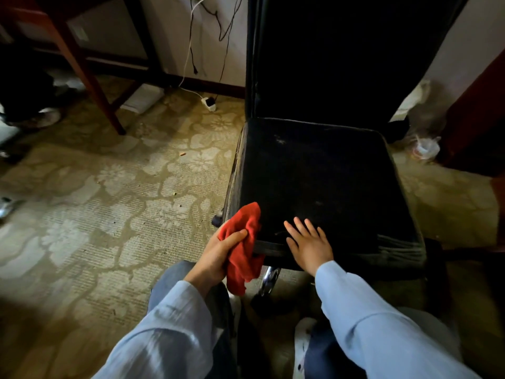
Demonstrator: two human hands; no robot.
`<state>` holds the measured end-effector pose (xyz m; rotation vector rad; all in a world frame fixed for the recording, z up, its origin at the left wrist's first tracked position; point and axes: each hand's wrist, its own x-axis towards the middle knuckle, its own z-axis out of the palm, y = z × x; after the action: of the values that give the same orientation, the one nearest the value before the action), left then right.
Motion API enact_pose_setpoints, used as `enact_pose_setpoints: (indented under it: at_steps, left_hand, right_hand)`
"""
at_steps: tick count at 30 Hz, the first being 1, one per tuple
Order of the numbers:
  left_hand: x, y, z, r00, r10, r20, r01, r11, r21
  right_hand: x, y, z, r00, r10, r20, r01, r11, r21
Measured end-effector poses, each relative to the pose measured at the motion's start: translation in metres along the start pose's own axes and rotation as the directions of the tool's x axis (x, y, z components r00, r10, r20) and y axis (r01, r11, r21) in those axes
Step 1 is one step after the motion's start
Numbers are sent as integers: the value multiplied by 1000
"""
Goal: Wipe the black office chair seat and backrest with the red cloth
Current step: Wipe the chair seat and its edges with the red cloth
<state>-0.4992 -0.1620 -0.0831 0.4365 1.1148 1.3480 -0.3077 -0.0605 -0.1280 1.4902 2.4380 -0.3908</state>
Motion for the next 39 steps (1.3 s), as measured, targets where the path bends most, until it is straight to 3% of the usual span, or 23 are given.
enact_pose_setpoints:
  at_steps: [11, 18, 24, 30, 35, 39]
  left_hand:
    - [-12, -15, 11, 987, 132, -93, -100, 952, 288]
    - [-8, -11, 14, 964, 48, -261, 2, 982, 187]
    - [9, -8, 7, 902, 27, -430, 24, 993, 113]
    - [38, 0, -4, 910, -6, -416, 7, 1000, 1]
    - [95, 7, -23, 852, 185, -489, -77, 970, 231]
    - [141, 35, -35, 754, 372, -541, -121, 889, 442]
  right_hand:
    - [-30, 38, -14, 988, 155, 15, -156, 979, 131]
    - [-27, 45, -28, 985, 169, -24, -168, 985, 29]
    - [-12, 41, -31, 998, 57, -6, -56, 990, 132]
    - [24, 32, -39, 994, -86, -65, 94, 986, 137]
    - [66, 31, -43, 983, -149, -111, 155, 987, 42]
    - [83, 39, -33, 979, -174, -103, 174, 985, -5]
